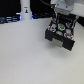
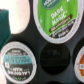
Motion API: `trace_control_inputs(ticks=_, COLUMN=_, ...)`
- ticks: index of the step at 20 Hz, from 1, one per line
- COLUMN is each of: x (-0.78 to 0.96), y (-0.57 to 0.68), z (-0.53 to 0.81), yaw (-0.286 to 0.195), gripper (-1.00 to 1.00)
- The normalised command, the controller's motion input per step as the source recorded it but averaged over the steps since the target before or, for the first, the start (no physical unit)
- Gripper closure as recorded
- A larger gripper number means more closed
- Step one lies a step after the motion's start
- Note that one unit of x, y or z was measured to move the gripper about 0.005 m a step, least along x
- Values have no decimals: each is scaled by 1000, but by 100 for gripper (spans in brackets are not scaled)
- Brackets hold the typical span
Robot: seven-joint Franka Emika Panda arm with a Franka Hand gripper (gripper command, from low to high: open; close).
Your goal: Open the kcup holder, insert the kcup into the holder, and close the kcup holder
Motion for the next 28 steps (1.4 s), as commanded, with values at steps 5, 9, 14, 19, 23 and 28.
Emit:
trace_control_inputs(ticks=5, x=466, y=-359, z=426, yaw=78, gripper=-100)
trace_control_inputs(ticks=9, x=625, y=-397, z=261, yaw=30, gripper=-100)
trace_control_inputs(ticks=14, x=691, y=-372, z=203, yaw=15, gripper=-100)
trace_control_inputs(ticks=19, x=672, y=-354, z=145, yaw=17, gripper=-100)
trace_control_inputs(ticks=23, x=652, y=-310, z=-8, yaw=18, gripper=-100)
trace_control_inputs(ticks=28, x=551, y=-259, z=-224, yaw=10, gripper=-100)
